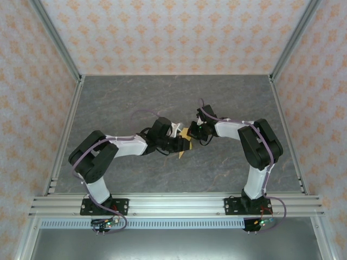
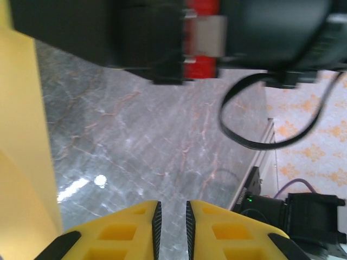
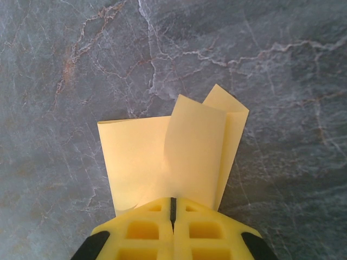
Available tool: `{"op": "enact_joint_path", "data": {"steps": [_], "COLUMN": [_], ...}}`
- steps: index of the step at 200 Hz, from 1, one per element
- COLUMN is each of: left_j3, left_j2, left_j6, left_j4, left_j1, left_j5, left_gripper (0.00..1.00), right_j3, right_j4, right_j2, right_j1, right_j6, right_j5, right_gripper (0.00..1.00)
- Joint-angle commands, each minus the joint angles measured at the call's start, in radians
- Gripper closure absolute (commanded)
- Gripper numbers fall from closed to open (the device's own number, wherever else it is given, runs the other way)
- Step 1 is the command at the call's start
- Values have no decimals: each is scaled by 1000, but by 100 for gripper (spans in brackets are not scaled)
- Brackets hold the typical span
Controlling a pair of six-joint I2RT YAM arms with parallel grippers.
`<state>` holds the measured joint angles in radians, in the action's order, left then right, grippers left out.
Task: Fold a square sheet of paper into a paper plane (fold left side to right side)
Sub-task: Fold the wing for the fifth time at the center of the table.
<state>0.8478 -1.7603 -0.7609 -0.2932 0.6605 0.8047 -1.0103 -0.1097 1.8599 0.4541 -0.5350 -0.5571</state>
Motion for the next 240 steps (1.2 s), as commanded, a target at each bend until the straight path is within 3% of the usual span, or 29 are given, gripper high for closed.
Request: {"op": "enact_joint_path", "data": {"steps": [1, 93, 137, 240], "left_j3": [25, -8, 29, 37], "left_j2": [-30, -31, 43, -57], "left_j6": [-6, -25, 48, 61], "left_j4": [-16, -44, 103, 104], "left_j1": [-2, -4, -4, -4], "left_j5": [-21, -33, -74, -82], "left_gripper": [79, 78, 73, 74], "right_j3": [13, 7, 5, -1], "right_j4": [-113, -120, -125, -128], "right_j2": [54, 53, 55, 55], "right_j1": [2, 2, 3, 2], "right_j6": [26, 31, 33, 35], "right_j5": [70, 68, 69, 68], "right_gripper": [95, 95, 95, 95]}}
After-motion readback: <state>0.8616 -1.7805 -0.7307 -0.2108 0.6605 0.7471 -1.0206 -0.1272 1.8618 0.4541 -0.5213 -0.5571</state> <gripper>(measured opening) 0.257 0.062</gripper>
